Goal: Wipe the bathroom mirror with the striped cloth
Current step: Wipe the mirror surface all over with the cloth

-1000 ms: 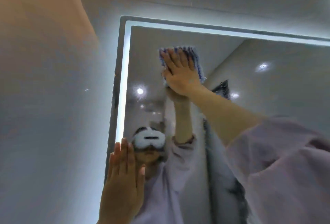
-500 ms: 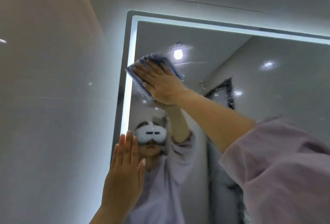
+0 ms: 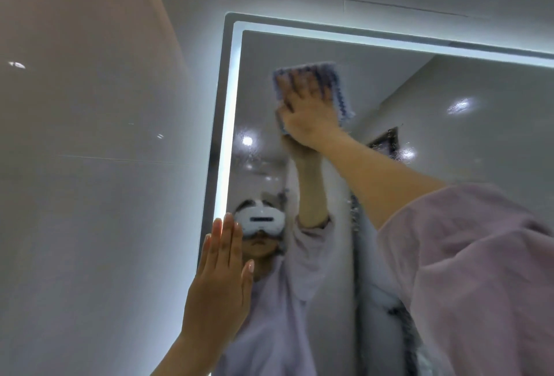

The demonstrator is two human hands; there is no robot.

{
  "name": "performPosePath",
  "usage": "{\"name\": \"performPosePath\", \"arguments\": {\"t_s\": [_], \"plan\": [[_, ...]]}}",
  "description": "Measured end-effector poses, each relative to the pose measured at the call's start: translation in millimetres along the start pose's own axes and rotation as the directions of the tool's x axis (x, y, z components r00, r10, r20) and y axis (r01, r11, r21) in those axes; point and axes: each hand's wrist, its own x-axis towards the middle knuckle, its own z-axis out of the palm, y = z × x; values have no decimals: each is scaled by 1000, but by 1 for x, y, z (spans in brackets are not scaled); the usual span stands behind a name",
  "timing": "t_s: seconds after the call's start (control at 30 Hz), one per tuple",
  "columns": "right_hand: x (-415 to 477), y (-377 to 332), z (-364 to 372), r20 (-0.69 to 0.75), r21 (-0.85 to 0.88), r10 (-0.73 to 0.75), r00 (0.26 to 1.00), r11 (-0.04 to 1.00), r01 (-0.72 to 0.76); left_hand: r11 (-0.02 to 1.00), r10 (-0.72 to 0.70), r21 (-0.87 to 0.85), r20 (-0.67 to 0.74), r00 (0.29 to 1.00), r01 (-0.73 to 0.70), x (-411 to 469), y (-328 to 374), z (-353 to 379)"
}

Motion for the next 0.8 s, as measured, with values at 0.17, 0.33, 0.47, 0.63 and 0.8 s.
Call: {"name": "performPosePath", "arguments": {"t_s": [0.17,0.33,0.47,0.63,0.8], "plan": [[-10,-8,6,110,-94,-396,912,909,406,1000,5,7,-23,1000,-5,0,3,-2],[-13,23,-1,51,102,163,985,981,-167,999,-15,36,7,1000,15,2,3,-3],[-50,-25,26,-7,-80,-163,987,984,162,999,-23,24,0,1000,23,2,4,-3],[-113,-50,55,131,-105,-578,805,800,591,999,-6,52,-2,1000,6,3,4,-5],[-90,-3,24,12,-91,-250,968,964,250,993,40,111,25,999,-42,2,0,-6]]}}
